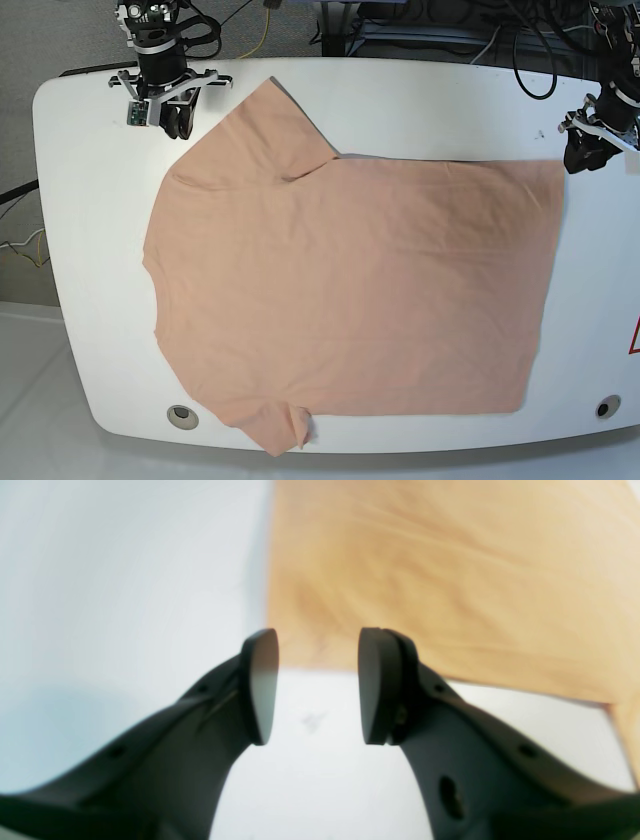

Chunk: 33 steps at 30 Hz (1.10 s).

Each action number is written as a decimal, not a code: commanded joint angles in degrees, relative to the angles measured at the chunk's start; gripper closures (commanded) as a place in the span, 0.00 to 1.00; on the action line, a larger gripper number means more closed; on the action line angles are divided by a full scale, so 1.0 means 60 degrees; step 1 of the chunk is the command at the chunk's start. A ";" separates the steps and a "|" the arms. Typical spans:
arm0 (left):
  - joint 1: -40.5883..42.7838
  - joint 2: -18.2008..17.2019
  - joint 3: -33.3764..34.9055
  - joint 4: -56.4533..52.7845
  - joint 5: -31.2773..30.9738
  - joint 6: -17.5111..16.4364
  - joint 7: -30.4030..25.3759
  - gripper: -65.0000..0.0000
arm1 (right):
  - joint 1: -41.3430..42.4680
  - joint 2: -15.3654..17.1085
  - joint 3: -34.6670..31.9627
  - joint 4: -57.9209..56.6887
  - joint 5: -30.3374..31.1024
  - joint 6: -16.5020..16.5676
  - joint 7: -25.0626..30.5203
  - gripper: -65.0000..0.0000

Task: Fold the T-shirt properly
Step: 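Lower both grippers toward the shirt's shoulder corners and open them, then position the open grippers at the shirt's shoulder edges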

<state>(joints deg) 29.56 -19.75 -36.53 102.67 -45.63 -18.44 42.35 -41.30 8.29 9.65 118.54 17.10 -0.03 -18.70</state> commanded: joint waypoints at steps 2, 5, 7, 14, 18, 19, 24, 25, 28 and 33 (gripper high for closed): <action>-0.0228 -0.0101 -0.0131 0.0022 -0.0172 -0.0019 -0.0194 0.69 | 0.0013 0.0091 0.0031 0.0226 0.0115 0.0057 0.0183 0.81; -0.0358 -0.0091 -0.0143 -0.0197 -0.0193 0.0010 -0.0207 0.69 | 0.0078 0.0134 0.0039 0.0211 0.0127 0.0114 0.0154 0.81; -0.0458 -0.0067 -0.0121 -0.0545 -0.0302 -0.0004 -0.0353 0.69 | 0.0128 0.0138 0.0055 0.0174 0.0041 0.0258 0.0122 0.83; -0.0656 -0.0026 -0.0132 -0.1260 -0.0487 -0.0175 -0.0535 0.67 | 0.0225 0.0124 0.0092 0.0036 -0.0101 0.0517 0.0046 0.84; -0.0637 0.0008 -0.0222 -0.1664 -0.0578 -0.0866 -0.0413 0.67 | 0.0198 0.0119 0.0093 -0.0176 -0.0062 0.0308 -0.0063 0.80; -0.0639 0.0013 -0.0250 -0.1688 -0.0619 -0.0946 -0.0408 0.66 | 0.0187 0.0118 0.0094 -0.0209 -0.0071 0.0291 -0.0087 0.78; -0.0716 0.0025 -0.0360 -0.1793 -0.0805 -0.1136 -0.0370 0.66 | 0.0194 0.0118 0.0095 -0.0362 -0.0086 0.0241 -0.0207 0.65; -0.0746 0.0024 -0.0390 -0.1819 -0.0832 -0.1130 -0.0352 0.65 | 0.0198 0.0120 0.0097 -0.0387 -0.0086 0.0228 -0.0227 0.63; -0.0893 0.0038 -0.0555 -0.1932 -0.0906 -0.1125 -0.0126 0.65 | 0.0252 0.0112 0.0111 -0.0494 -0.0005 0.0147 -0.0288 0.56; -0.0951 0.0044 -0.0572 -0.2007 -0.0927 -0.1030 -0.0062 0.66 | 0.0224 0.0103 0.0120 -0.0617 0.0079 0.0131 -0.0368 0.54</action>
<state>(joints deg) 23.86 -18.61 -39.46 90.15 -49.87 -24.47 42.78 -39.44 8.56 10.07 114.24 16.99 0.84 -21.74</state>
